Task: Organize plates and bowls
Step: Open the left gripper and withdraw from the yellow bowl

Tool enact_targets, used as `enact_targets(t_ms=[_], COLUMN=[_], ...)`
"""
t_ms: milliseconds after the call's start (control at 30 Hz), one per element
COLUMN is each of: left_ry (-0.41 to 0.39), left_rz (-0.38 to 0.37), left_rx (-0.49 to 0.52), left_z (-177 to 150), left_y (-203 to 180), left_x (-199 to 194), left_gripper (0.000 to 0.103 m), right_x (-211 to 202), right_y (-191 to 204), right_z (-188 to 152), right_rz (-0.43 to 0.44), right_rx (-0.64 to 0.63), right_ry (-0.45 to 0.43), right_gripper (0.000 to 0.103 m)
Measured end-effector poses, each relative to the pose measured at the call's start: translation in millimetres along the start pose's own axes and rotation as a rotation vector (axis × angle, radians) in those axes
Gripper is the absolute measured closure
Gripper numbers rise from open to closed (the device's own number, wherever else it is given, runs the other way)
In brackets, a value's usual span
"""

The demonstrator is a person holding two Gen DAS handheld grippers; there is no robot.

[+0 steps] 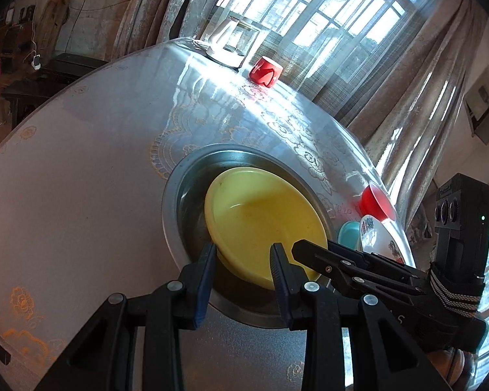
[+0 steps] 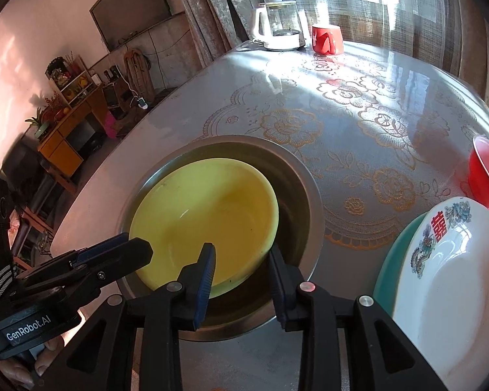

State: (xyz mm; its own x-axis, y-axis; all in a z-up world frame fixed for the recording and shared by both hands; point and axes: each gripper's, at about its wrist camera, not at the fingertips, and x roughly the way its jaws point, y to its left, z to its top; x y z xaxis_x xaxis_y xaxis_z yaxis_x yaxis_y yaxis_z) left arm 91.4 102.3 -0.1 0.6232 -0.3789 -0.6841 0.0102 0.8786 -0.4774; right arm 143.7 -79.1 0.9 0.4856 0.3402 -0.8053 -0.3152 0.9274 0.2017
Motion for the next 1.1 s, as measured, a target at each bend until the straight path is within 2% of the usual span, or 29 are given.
enact_targets(t_ms=[233, 400, 533, 633, 1100], left_ry=[-0.010, -0.029, -0.025, -0.031, -0.047], left_rz=[0.016, 0.041, 0.058, 0.052, 0.066], left_rx=[-0.001, 0.045, 0.066, 0.062, 0.087], left_z=[0, -2, -2, -2, -4], left_y=[-2, -10, -13, -13, -16], left_x=[-2, -2, 0, 0, -2], left_gripper=[0.066, 0.057, 0.056, 0.051, 0.051], right_x=[2, 5, 0, -3, -3], right_y=[4, 9, 10, 8, 9], right_z=[-1, -3, -5, -6, -8], right_rz=[0.000, -0.015, -0.045, -0.063, -0.043], right_rx=[-0.018, -0.036, -0.036, -0.047, -0.040], right_ry=[0.002, 0.001, -0.008, -0.023, -0.035], right_gripper=[0.067, 0.067, 0.067, 0.067, 0.067])
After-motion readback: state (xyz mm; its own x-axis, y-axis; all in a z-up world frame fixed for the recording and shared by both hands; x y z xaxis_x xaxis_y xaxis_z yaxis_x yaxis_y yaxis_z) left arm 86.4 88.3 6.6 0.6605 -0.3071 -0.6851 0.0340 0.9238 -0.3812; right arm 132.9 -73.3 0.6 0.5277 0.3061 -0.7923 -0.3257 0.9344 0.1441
